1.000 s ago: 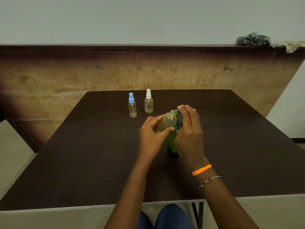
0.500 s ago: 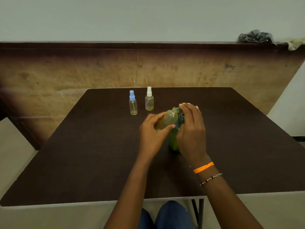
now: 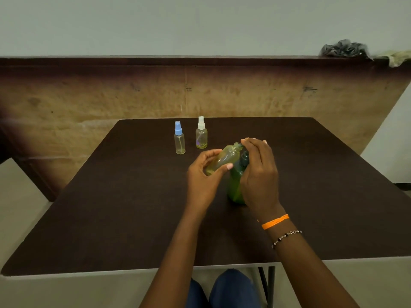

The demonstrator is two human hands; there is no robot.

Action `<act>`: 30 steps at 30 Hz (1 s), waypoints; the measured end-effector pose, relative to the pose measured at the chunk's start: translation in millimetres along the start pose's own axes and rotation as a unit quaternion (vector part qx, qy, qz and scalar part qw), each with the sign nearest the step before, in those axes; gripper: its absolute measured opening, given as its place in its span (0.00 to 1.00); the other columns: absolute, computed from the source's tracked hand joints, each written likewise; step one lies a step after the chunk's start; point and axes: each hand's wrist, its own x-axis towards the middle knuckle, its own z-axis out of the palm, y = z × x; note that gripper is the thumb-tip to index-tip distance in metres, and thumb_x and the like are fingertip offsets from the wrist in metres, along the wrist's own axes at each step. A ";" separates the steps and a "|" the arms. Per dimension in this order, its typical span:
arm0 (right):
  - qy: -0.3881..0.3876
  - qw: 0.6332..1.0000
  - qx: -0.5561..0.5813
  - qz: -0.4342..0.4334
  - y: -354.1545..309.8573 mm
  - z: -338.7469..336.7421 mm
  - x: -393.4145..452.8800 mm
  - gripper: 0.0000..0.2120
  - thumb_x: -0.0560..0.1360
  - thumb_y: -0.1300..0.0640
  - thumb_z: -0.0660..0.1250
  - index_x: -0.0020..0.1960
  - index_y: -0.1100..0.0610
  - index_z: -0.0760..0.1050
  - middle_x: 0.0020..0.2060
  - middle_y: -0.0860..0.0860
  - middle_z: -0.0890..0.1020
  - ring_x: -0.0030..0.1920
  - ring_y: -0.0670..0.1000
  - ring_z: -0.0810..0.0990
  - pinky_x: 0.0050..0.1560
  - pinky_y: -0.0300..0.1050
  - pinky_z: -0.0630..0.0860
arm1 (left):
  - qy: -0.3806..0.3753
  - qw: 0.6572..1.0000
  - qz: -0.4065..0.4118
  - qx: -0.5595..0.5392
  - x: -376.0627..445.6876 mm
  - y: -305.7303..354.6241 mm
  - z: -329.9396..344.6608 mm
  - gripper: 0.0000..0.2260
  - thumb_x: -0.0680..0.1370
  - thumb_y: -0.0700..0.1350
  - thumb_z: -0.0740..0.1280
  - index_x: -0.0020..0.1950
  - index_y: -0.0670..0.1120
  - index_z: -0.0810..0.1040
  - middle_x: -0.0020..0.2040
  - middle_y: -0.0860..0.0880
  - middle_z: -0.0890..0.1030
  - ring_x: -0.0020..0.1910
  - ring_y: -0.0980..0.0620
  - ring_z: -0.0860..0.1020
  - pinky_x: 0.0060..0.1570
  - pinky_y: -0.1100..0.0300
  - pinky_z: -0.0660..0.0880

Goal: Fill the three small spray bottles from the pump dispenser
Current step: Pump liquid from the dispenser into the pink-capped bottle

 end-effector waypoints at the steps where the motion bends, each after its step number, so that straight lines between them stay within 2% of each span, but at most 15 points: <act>1: -0.002 1.000 -0.003 -0.002 0.0 -1.7 2.2 0.21 0.71 0.66 0.52 0.58 0.68 0.76 0.53 0.62 0.79 0.57 0.56 0.73 0.68 0.53 0.65 | -0.001 1.000 0.003 -0.001 0.3 1.3 -0.5 0.16 0.69 0.37 0.74 0.55 0.47 0.78 0.51 0.54 0.81 0.52 0.61 0.80 0.47 0.68 0.75; 6: 0.003 1.000 -0.011 0.000 0.5 0.0 0.4 0.22 0.70 0.68 0.51 0.59 0.68 0.75 0.55 0.62 0.78 0.59 0.57 0.73 0.69 0.51 0.63 | -0.026 0.999 0.026 0.026 0.5 1.6 -4.4 0.22 0.69 0.31 0.71 0.57 0.50 0.77 0.53 0.54 0.80 0.53 0.62 0.78 0.50 0.70 0.74; 12: 0.003 1.000 -0.019 -0.006 2.9 6.2 -9.0 0.22 0.72 0.69 0.51 0.61 0.69 0.73 0.57 0.63 0.77 0.61 0.59 0.73 0.70 0.51 0.62 | -0.021 0.998 0.039 0.048 0.1 -3.3 -7.2 0.26 0.67 0.29 0.72 0.58 0.54 0.76 0.57 0.48 0.76 0.57 0.56 0.76 0.51 0.70 0.73; 15: 0.001 1.000 -0.007 0.001 0.7 -0.3 -2.9 0.21 0.71 0.68 0.51 0.60 0.68 0.75 0.55 0.62 0.78 0.58 0.59 0.76 0.68 0.52 0.65 | -0.023 0.999 0.024 0.039 0.7 1.6 -8.5 0.26 0.67 0.30 0.72 0.59 0.53 0.75 0.56 0.48 0.77 0.56 0.58 0.76 0.50 0.70 0.74; 19: 0.011 1.000 0.014 0.003 1.4 -4.5 4.4 0.22 0.70 0.68 0.51 0.59 0.68 0.76 0.54 0.62 0.80 0.56 0.60 0.78 0.62 0.57 0.71 | -0.019 1.000 0.002 0.002 1.5 5.7 -9.8 0.24 0.67 0.31 0.73 0.58 0.49 0.76 0.53 0.54 0.80 0.53 0.62 0.78 0.48 0.69 0.74; 25: 0.037 0.999 0.016 -0.007 6.2 7.6 -7.1 0.19 0.73 0.69 0.52 0.58 0.69 0.76 0.54 0.63 0.79 0.58 0.58 0.76 0.65 0.54 0.68 | -0.010 1.000 0.000 0.005 0.4 0.3 -10.5 0.20 0.67 0.31 0.73 0.53 0.50 0.77 0.51 0.57 0.80 0.51 0.65 0.78 0.46 0.70 0.74; 30: 0.025 0.999 0.024 0.001 4.3 2.4 2.1 0.20 0.72 0.68 0.52 0.56 0.68 0.77 0.52 0.61 0.80 0.56 0.56 0.75 0.64 0.53 0.69 | -0.012 1.000 0.003 -0.009 1.4 2.6 -10.5 0.21 0.67 0.30 0.72 0.51 0.52 0.77 0.51 0.57 0.80 0.50 0.65 0.79 0.47 0.70 0.74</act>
